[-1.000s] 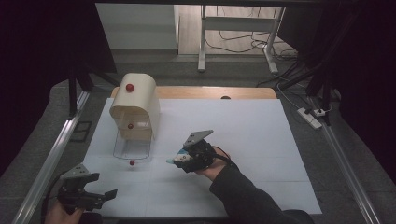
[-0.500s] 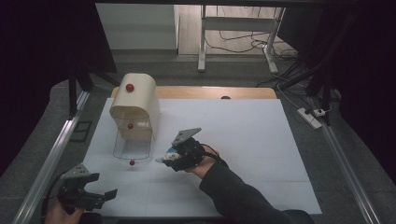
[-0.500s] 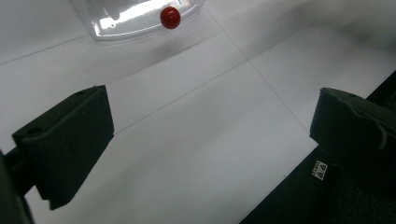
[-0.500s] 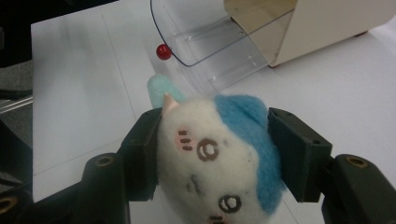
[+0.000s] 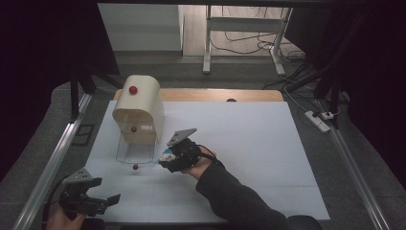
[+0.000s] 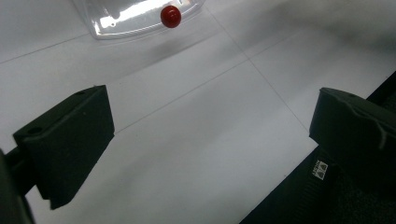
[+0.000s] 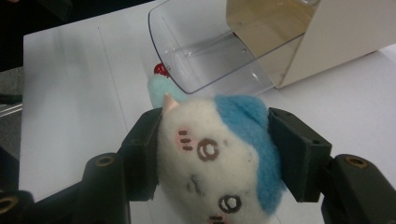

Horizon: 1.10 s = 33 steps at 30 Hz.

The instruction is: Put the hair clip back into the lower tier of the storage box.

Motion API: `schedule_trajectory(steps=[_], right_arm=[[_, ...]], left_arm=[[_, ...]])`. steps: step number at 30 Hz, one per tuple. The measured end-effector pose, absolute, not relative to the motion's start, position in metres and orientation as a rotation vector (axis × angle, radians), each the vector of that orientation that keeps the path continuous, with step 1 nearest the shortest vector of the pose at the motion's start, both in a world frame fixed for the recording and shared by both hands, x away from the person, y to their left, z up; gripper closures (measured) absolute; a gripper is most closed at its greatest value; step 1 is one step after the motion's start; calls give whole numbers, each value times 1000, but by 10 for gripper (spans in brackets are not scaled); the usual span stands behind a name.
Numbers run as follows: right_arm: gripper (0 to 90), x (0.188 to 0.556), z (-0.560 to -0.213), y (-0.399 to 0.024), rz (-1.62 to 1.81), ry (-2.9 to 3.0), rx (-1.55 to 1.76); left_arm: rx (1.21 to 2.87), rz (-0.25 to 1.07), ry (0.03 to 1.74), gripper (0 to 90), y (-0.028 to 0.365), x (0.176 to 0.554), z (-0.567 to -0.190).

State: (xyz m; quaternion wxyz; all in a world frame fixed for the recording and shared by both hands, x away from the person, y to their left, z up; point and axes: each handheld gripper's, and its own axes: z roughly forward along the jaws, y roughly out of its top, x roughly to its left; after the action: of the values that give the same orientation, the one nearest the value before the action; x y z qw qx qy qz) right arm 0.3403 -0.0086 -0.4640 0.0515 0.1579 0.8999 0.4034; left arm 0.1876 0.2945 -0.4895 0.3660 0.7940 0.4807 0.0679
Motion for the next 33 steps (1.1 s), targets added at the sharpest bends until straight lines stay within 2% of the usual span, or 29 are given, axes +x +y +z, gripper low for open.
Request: schedule_trajectory(steps=[33], right_arm=[[382,356,-471,49,1297,2706,467]], left_arm=[[2037,163,1241,1,295,188,-490]])
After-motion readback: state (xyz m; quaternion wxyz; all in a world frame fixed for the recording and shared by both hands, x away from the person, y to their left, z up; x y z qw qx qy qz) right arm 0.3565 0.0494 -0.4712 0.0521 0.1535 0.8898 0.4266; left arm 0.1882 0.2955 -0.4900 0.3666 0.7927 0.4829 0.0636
